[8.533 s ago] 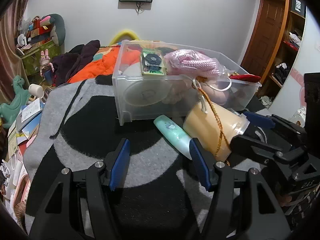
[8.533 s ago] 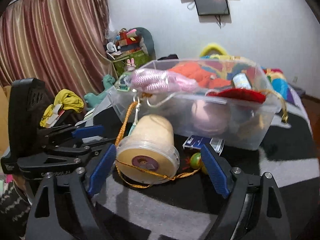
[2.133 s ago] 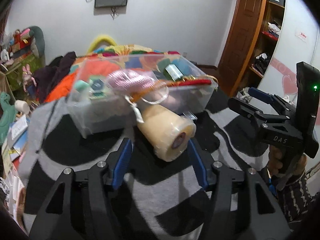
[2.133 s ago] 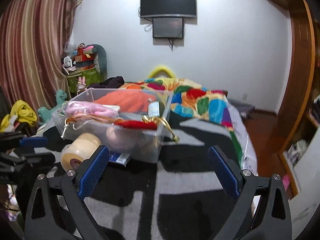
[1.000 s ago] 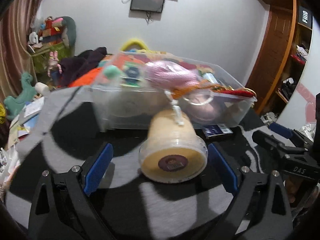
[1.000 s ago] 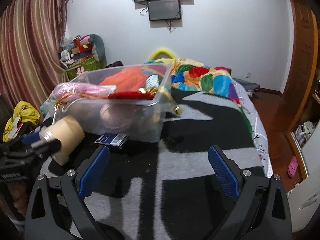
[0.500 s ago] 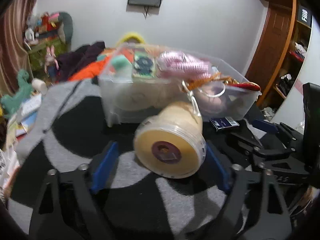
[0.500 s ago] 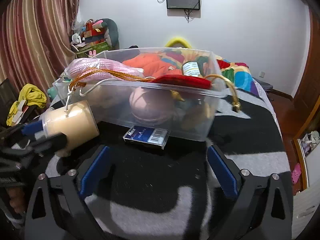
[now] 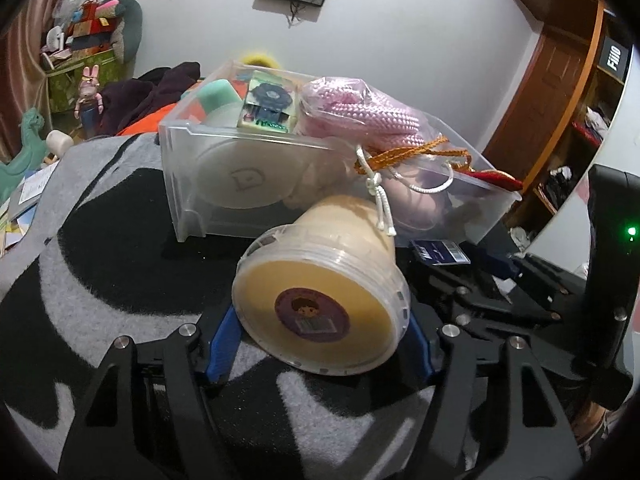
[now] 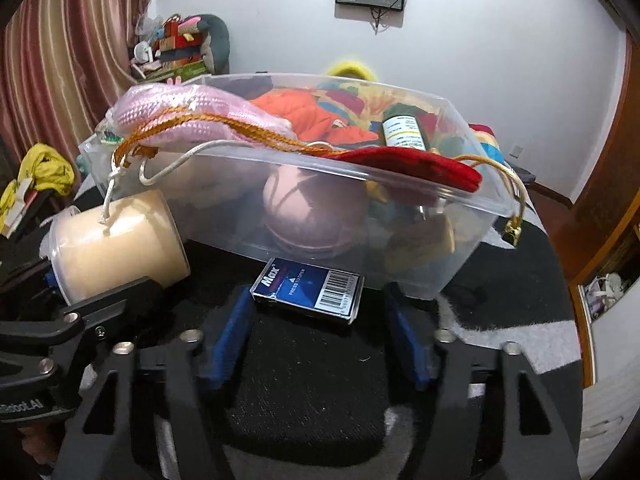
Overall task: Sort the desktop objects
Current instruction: 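Grasp the cream jar with the left tool while the right tool grasps the blue card box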
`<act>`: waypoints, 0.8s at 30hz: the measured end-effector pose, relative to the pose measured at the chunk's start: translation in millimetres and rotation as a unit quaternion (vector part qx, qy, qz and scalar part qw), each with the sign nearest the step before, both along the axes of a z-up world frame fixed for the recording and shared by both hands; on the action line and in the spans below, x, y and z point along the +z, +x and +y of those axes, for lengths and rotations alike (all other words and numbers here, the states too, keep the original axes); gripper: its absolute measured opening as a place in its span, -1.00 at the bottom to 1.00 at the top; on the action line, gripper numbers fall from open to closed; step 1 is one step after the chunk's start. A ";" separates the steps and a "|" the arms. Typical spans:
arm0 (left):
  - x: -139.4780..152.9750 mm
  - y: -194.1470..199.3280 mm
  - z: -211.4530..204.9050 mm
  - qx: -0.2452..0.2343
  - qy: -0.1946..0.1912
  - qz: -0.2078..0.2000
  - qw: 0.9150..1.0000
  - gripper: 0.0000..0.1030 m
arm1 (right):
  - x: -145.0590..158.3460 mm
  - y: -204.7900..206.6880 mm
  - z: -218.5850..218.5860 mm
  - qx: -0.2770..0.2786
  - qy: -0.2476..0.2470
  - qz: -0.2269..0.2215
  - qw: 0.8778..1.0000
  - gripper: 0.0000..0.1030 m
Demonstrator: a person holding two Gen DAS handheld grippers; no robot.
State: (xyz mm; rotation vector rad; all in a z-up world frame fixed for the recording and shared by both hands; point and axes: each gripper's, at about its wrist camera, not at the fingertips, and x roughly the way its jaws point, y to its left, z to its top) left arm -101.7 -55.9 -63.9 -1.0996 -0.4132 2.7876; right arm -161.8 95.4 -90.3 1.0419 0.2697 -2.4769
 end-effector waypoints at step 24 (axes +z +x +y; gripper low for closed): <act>34.1 51.3 -17.0 0.055 -0.035 0.051 0.997 0.09 | 40.1 37.8 40.7 0.024 -0.114 0.038 0.992 -0.07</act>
